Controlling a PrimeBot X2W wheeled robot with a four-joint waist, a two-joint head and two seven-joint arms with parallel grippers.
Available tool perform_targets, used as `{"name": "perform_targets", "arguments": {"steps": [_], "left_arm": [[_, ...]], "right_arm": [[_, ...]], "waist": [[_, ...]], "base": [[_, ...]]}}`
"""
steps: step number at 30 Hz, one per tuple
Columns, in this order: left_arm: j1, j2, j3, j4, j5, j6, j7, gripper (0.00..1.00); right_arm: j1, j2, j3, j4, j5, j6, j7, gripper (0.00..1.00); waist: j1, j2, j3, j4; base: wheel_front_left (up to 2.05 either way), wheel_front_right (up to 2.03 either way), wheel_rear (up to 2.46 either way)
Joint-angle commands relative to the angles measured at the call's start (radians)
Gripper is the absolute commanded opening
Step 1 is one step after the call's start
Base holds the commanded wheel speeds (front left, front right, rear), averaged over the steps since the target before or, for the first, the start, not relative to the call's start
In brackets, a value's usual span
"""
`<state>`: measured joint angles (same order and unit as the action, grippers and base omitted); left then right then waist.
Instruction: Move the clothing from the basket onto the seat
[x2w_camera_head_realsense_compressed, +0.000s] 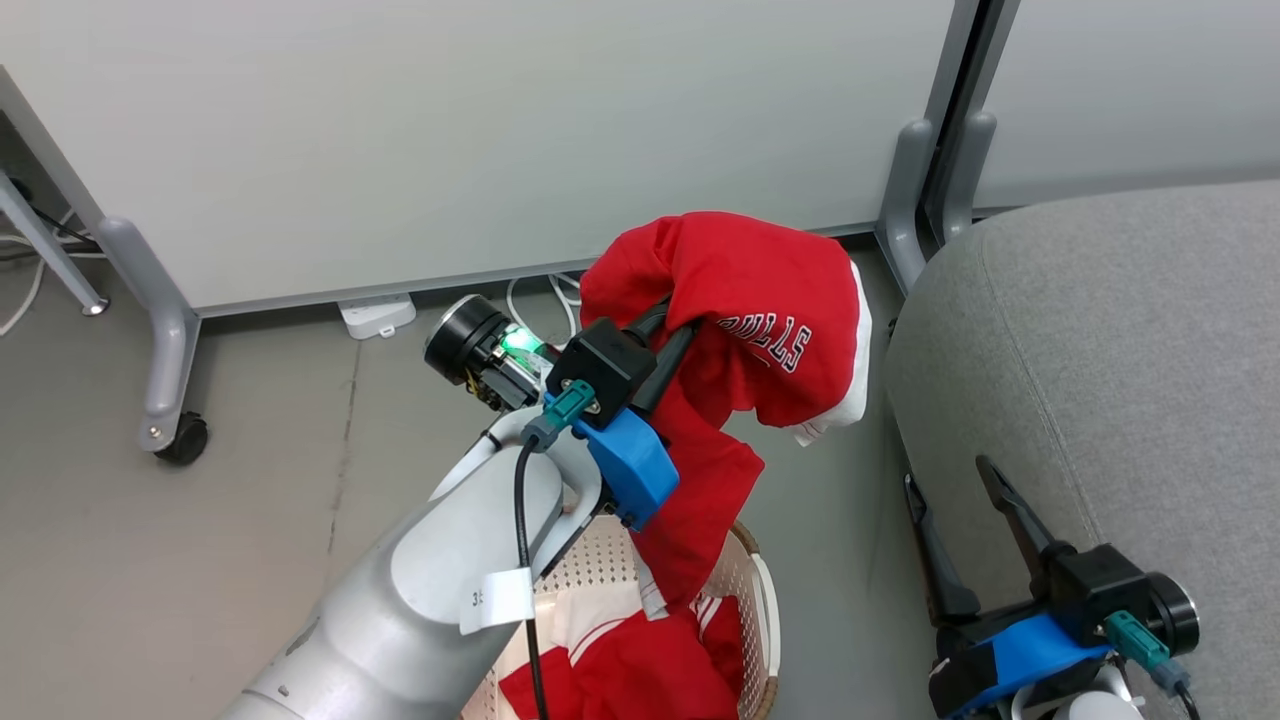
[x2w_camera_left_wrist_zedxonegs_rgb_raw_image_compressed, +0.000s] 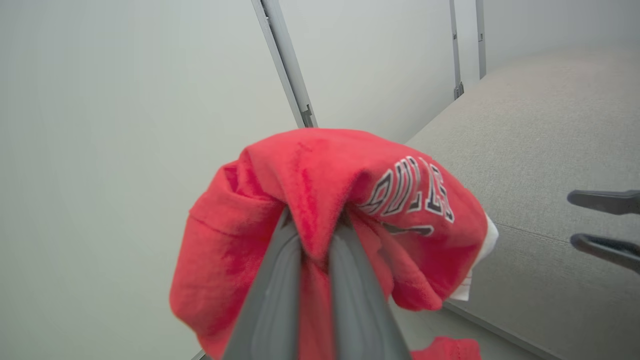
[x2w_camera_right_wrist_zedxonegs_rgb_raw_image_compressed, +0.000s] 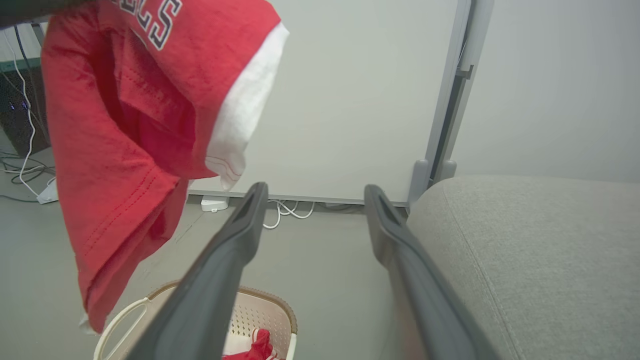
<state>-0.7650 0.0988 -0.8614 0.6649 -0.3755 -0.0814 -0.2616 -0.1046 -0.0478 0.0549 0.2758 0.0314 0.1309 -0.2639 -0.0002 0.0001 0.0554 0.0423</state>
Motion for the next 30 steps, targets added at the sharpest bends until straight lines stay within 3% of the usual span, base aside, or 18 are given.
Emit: {"name": "perform_targets", "arguments": {"steps": [1,15,30], "left_arm": [[0.000,0.001,0.003,-0.003,0.007,-0.004,-0.005,0.00],[0.004,-0.012,0.009,0.006,0.013,-0.012,-0.005,0.00],[-0.012,-0.022,0.016,0.003,0.024,-0.015,-0.005,0.00]], "right_arm": [[0.017,-0.005,0.002,0.004,0.005,0.000,-0.001,1.00],[0.013,-0.004,0.067,0.004,0.017,0.000,-0.001,1.00],[-0.173,-0.031,0.334,0.037,0.018,0.000,-0.001,1.00]], "waist": [[0.0002,-0.0001,-0.009,0.005],[0.0002,-0.0001,-0.031,0.018],[0.0002,-0.0001,-0.007,0.028]], "base": [[0.00,0.00,0.00],[0.00,0.00,0.00],[0.00,0.00,0.00]]}}
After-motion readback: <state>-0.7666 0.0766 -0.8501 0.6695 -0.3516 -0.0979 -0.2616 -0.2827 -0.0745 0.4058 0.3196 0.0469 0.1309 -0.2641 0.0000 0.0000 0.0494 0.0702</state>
